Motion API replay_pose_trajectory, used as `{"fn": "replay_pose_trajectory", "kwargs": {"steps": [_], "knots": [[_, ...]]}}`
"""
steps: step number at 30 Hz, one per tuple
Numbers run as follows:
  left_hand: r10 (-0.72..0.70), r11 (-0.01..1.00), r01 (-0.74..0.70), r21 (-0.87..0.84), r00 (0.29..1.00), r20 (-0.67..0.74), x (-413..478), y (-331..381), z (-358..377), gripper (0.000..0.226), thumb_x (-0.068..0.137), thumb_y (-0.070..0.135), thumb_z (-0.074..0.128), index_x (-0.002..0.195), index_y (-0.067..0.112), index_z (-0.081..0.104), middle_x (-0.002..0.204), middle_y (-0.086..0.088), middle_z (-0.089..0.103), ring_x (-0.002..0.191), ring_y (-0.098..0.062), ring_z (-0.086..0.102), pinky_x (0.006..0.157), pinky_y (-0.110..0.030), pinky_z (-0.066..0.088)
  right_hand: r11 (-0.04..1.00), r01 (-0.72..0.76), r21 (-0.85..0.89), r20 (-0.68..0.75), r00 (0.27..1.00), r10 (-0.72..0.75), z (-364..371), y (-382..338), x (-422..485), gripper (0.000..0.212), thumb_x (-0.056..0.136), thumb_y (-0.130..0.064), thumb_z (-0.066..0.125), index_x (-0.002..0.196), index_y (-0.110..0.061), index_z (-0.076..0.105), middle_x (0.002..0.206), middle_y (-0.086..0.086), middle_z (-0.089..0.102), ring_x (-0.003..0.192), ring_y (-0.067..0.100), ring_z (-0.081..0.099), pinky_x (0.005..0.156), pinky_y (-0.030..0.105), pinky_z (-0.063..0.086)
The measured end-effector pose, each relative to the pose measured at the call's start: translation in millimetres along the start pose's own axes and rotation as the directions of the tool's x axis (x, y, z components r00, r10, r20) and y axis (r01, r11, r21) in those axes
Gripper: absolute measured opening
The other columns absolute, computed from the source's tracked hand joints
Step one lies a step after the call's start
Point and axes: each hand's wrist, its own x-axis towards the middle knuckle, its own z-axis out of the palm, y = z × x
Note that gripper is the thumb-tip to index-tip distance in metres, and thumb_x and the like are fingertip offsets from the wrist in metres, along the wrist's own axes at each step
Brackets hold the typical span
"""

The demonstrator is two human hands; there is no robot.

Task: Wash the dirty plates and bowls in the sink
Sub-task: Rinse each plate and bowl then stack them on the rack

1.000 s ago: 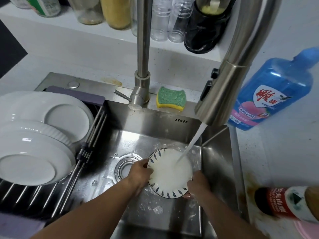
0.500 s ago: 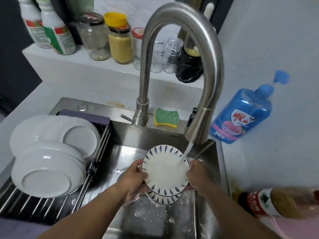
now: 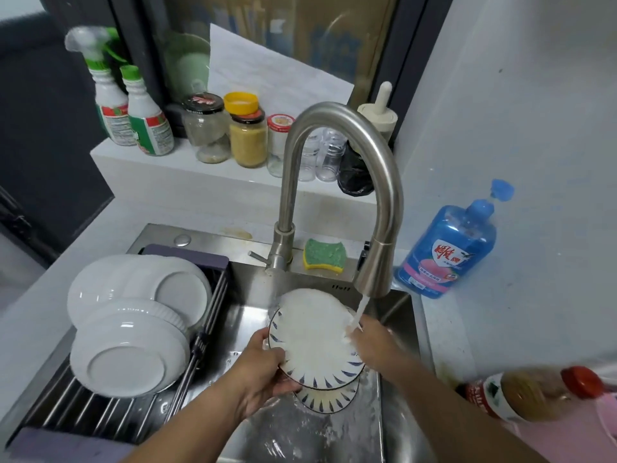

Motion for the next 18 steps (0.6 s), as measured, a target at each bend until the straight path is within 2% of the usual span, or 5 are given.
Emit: {"fn": "replay_pose_trajectory", "kwargs": {"steps": [2,4,7,11,18], "knots": [[0.036,0.999,-0.036,0.036,0.999,-0.005,-4.9,5.5,-2.1,0.055,0.092,-0.013,0.042,0.130,0.026,0.050,0.111,-0.019,0.066,0.077,-0.034,0.069,0.061,-0.047,0.062,1.000,-0.010,0.028,0.013,1.000,0.009,4.2,-3.5,-6.2,0.025,0.103,-0.016,0.047,0.124,-0.011,0.060,0.113,0.009,0.066,0.101,0.024,0.063,0.093,0.040,0.052],[0.070,0.996,-0.068,0.053,0.997,-0.023,-5.9,10.2,-5.3,0.059,0.091,-0.014,0.041,0.131,0.027,0.051,0.110,-0.017,0.069,0.078,-0.033,0.069,0.066,-0.049,0.061,0.999,0.021,0.050,0.005,1.000,-0.021,4.1,-10.5,-16.8,0.025,0.105,-0.012,0.042,0.124,-0.004,0.056,0.099,0.004,0.059,0.089,0.018,0.057,0.081,0.032,0.048],[0.097,0.994,-0.094,0.056,0.994,-0.044,-5.9,15.8,-8.4,0.062,0.091,-0.017,0.040,0.132,0.027,0.054,0.106,-0.014,0.073,0.079,-0.033,0.070,0.071,-0.052,0.061,0.992,0.056,0.115,-0.054,0.997,-0.050,3.4,-15.8,-25.4,0.026,0.108,-0.013,0.038,0.129,-0.010,0.054,0.089,-0.008,0.053,0.078,0.005,0.049,0.063,0.018,0.038],[0.094,0.995,-0.094,-0.015,0.996,0.010,-7.9,15.2,-1.4,0.058,0.093,-0.017,0.046,0.126,0.027,0.061,0.111,-0.013,0.075,0.086,-0.032,0.072,0.077,-0.053,0.062,0.985,0.080,0.153,-0.106,0.992,-0.065,-5.8,-17.2,-29.5,0.026,0.108,-0.021,0.039,0.129,-0.021,0.054,0.121,0.003,0.064,0.101,0.016,0.056,0.083,0.026,0.045],[0.102,0.994,-0.103,0.027,0.993,0.065,-18.2,-1.8,19.6,0.068,0.087,-0.026,0.038,0.123,0.026,0.064,0.107,-0.005,0.077,0.097,-0.030,0.071,0.064,-0.038,0.061,0.997,0.076,0.020,-0.117,0.990,-0.073,-26.0,-4.8,-34.5,0.025,0.108,-0.031,0.040,0.120,-0.019,0.057,0.118,0.006,0.066,0.102,0.022,0.060,0.089,0.036,0.045]]}}
